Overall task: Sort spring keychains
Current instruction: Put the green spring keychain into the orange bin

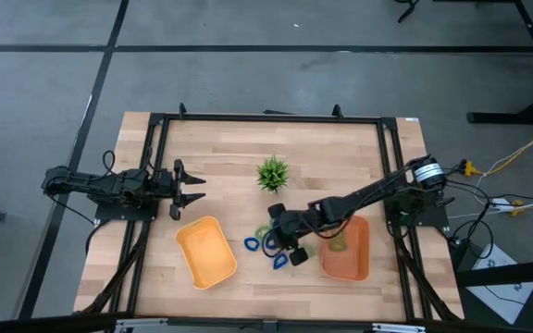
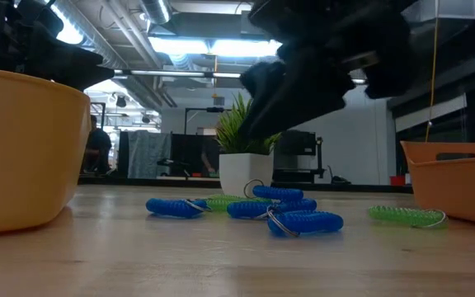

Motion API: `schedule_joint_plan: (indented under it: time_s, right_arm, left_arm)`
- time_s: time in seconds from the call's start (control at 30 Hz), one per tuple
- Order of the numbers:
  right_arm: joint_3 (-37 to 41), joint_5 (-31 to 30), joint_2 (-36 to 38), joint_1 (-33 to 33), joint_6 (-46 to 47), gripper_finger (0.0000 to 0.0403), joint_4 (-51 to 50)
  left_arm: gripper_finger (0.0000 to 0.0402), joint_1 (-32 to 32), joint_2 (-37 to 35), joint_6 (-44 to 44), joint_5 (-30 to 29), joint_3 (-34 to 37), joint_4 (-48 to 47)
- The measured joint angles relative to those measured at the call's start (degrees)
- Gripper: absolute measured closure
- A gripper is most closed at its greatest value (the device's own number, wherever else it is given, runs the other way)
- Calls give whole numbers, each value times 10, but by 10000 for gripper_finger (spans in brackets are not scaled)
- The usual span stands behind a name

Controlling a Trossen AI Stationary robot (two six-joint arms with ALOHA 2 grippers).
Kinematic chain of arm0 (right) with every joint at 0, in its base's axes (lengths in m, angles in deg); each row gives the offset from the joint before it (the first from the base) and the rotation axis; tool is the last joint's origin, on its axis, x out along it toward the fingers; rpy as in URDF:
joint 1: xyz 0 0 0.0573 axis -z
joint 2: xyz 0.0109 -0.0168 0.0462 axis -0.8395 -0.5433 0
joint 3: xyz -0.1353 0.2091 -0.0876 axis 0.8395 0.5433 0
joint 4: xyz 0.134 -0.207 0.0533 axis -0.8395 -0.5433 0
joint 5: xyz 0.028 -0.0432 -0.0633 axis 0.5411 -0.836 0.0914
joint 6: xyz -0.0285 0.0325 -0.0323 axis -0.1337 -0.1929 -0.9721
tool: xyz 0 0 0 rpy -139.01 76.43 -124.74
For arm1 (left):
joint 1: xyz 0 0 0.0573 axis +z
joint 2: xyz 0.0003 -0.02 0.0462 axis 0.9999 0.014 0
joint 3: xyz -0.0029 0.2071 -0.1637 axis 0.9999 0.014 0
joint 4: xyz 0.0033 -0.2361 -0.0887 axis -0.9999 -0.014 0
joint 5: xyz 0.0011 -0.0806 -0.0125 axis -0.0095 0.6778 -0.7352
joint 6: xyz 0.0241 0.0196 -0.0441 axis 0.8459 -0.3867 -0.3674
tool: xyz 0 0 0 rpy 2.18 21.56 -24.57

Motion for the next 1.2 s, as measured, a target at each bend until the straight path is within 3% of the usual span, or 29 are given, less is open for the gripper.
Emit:
schedule_joint_plan:
  time_s: [0.57, 1.2]
  right_arm:
    - [-68, 42, -96, 47, 5, 288, -7]
    - [-72, 81, -135, 74, 52, 288, -10]
  left_arm:
    - [205, 0, 0, 0, 0, 0, 0]
    - [205, 0, 0, 0, 0, 0, 0]
